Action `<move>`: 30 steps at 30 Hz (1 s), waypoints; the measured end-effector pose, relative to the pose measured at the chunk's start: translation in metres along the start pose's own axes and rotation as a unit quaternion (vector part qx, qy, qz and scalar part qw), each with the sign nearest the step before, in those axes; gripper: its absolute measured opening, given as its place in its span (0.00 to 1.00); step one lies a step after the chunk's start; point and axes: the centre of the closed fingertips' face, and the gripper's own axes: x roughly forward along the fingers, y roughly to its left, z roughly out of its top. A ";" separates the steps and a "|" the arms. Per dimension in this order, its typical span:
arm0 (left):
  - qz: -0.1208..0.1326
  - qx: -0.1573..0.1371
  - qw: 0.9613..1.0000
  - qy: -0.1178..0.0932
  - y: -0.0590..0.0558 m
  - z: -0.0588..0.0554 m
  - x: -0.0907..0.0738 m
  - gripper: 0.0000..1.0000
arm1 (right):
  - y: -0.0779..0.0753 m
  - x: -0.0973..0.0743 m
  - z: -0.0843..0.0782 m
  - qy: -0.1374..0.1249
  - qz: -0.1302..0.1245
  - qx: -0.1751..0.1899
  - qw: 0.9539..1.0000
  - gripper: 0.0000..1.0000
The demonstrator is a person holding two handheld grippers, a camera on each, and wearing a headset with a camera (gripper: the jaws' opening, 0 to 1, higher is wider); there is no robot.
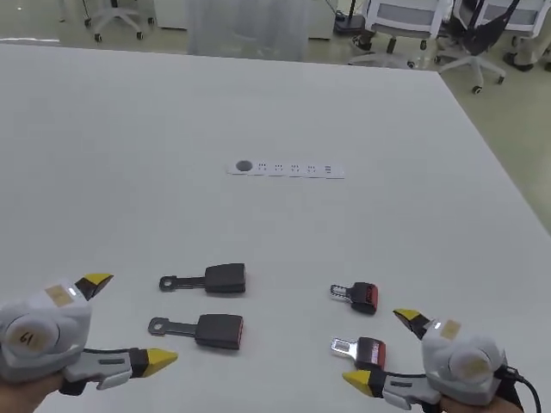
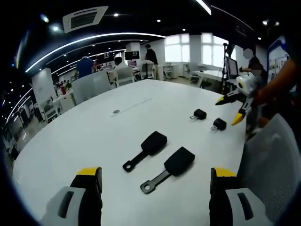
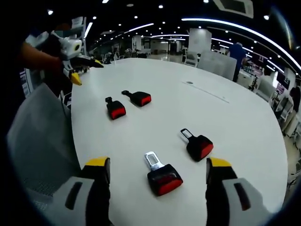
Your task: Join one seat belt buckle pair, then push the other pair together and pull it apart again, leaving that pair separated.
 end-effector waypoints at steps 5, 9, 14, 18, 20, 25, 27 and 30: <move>-0.019 0.012 1.000 0.006 -0.003 -0.001 0.006 0.96 | 0.000 -0.001 -0.005 0.013 0.019 -0.007 1.000 0.85; -0.043 0.038 0.998 0.017 -0.011 -0.003 0.013 0.94 | -0.002 0.000 -0.011 0.029 0.033 -0.015 0.999 0.82; -0.070 0.065 0.995 0.030 -0.019 -0.006 0.022 0.89 | -0.001 0.001 -0.016 0.045 0.055 -0.031 0.997 0.80; -0.085 0.076 0.993 0.037 -0.019 -0.008 0.030 0.87 | -0.002 0.003 -0.021 0.059 0.069 -0.039 0.995 0.79; -0.093 0.078 0.992 0.039 -0.020 -0.008 0.033 0.87 | -0.002 0.003 -0.022 0.063 0.075 -0.038 0.994 0.79; -0.115 0.096 0.988 0.048 -0.024 -0.010 0.044 0.82 | -0.004 0.007 -0.027 0.076 0.091 -0.041 0.992 0.78; -0.114 0.110 0.986 0.050 -0.023 -0.010 0.049 0.84 | -0.005 0.009 -0.031 0.084 0.096 -0.040 0.991 0.77; -0.128 0.111 0.984 0.054 -0.023 -0.016 0.061 0.83 | -0.006 0.011 -0.034 0.092 0.104 -0.043 0.989 0.74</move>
